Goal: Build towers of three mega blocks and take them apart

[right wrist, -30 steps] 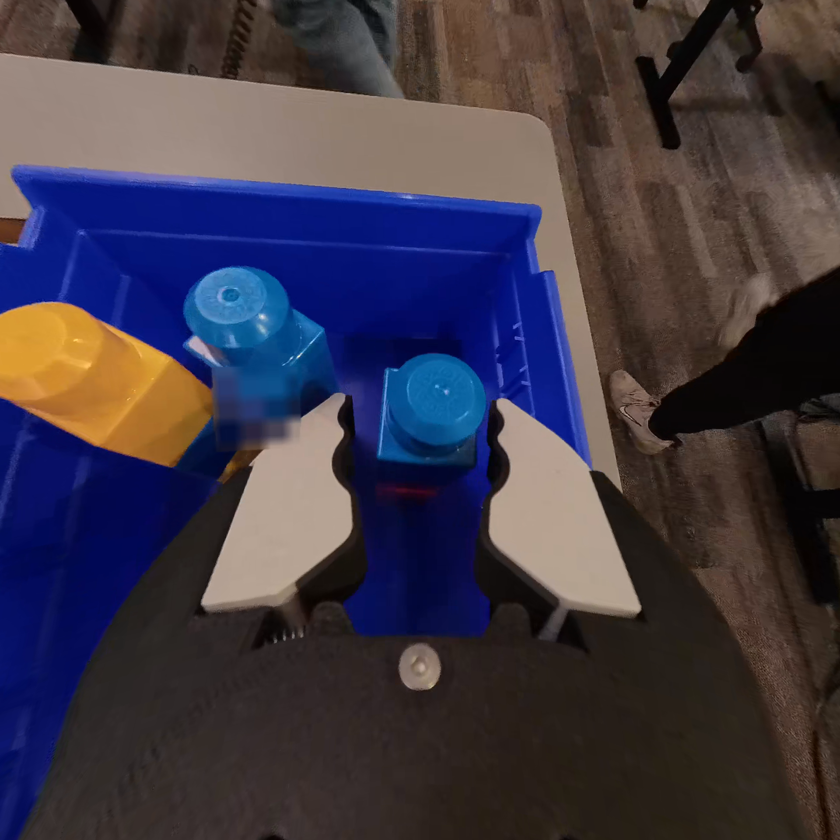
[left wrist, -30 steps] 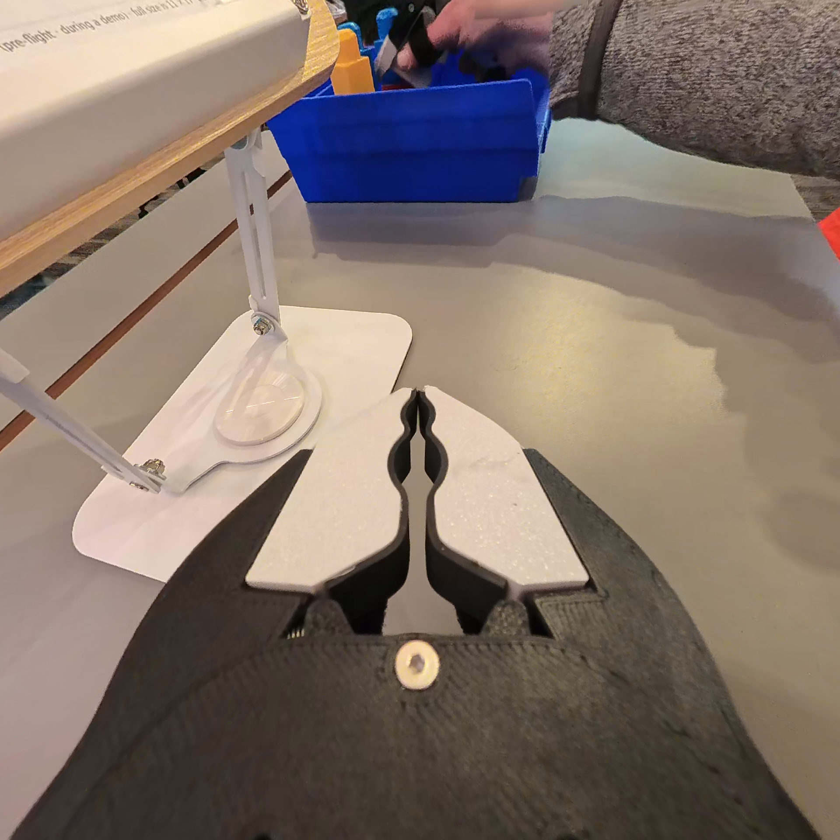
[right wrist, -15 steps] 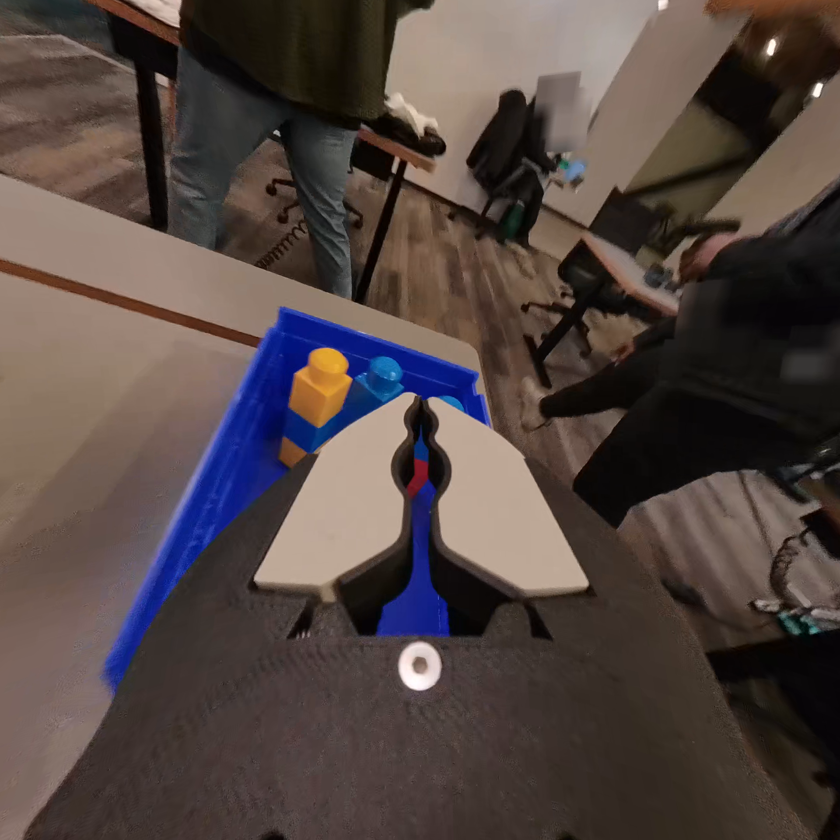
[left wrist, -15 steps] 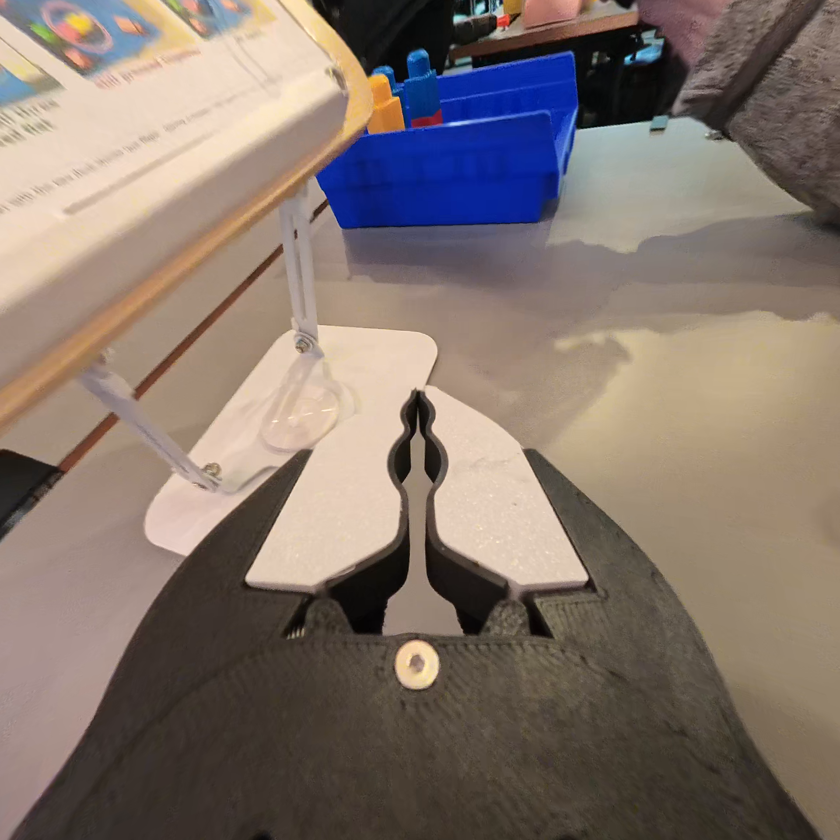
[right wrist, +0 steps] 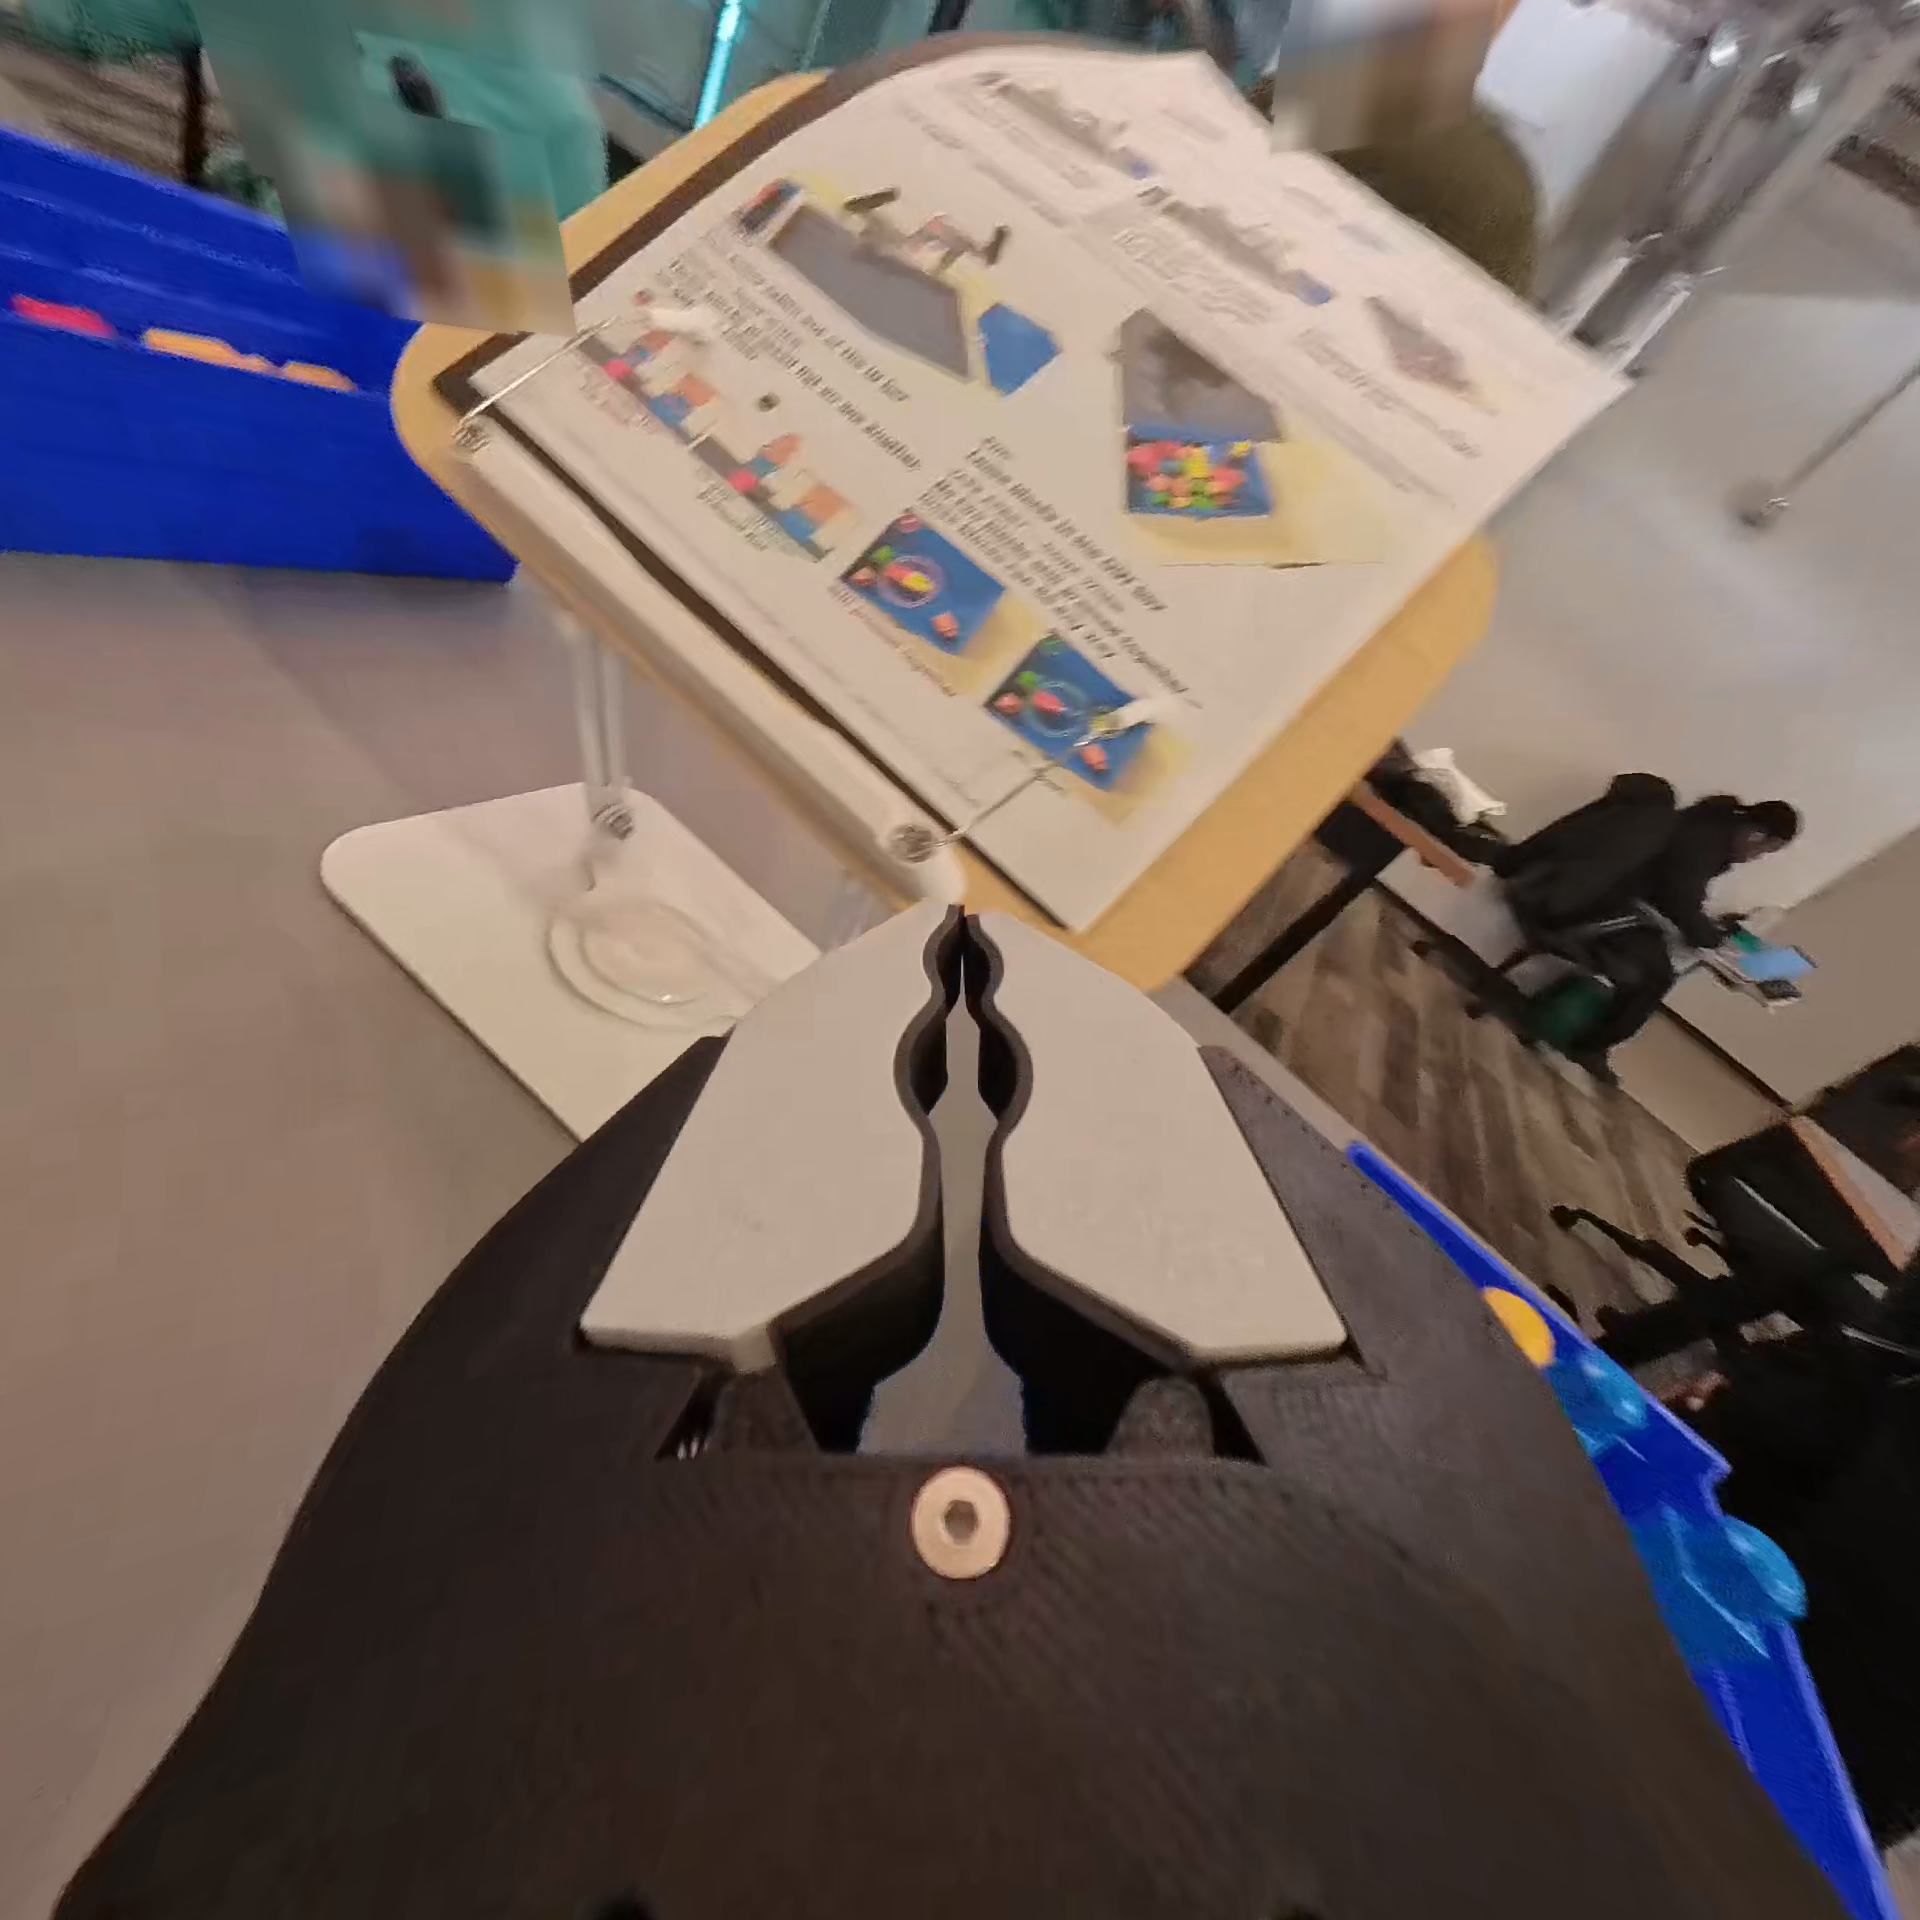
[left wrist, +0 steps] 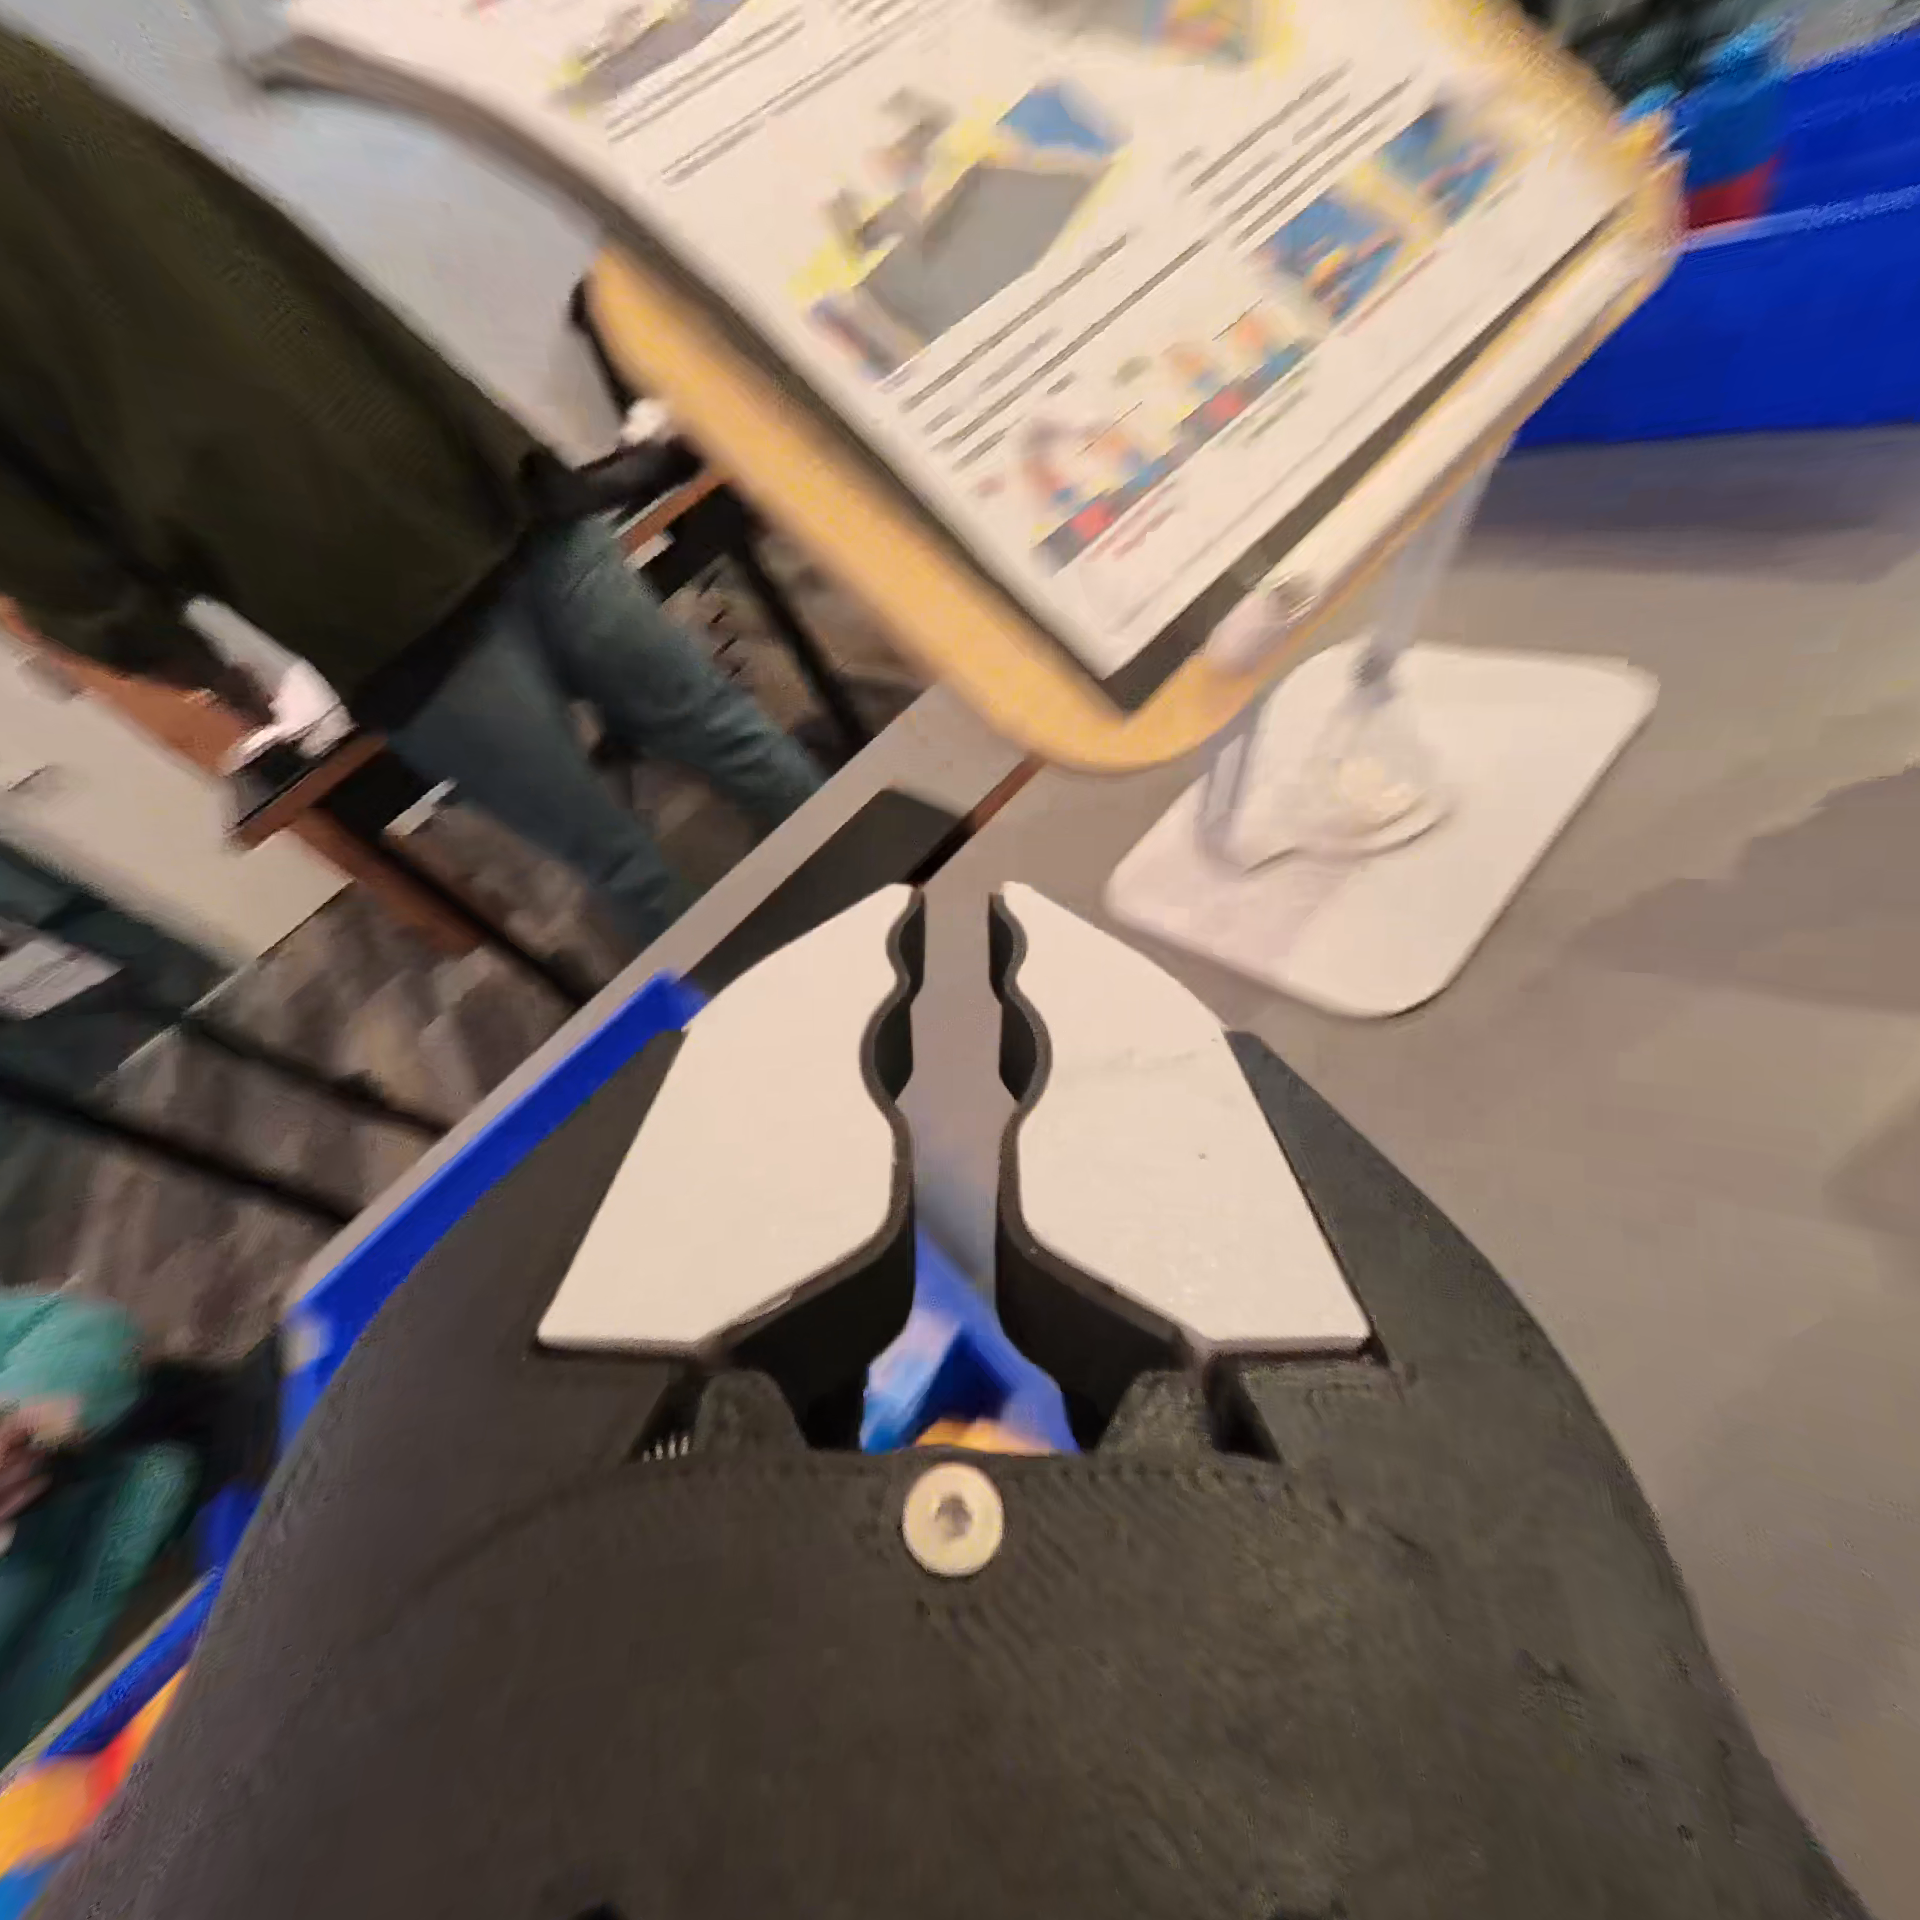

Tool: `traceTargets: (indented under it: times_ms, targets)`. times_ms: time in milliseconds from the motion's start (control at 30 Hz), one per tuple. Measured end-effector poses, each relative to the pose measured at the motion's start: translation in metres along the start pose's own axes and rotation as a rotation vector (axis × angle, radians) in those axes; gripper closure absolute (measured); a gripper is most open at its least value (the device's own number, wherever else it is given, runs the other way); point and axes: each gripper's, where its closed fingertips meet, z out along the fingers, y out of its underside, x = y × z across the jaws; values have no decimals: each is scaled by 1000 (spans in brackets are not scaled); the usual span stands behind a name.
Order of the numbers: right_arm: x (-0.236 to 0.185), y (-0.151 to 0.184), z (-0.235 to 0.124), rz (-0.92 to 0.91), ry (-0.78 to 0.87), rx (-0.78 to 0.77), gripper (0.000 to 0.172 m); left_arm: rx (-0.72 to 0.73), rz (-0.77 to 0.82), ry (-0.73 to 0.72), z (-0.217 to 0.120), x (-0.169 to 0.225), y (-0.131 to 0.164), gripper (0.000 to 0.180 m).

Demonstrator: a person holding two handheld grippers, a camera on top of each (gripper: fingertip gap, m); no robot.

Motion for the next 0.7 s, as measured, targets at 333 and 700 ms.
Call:
traceTargets:
  times_ms: [333,700]
  targets:
    - [-35,32,27,69,-185,-56,172,-665,339,207,-13,-102,169,150]
    - [-58,48,39,58,-266,-113,172,-1162,602,462,-11,-129,273,129]
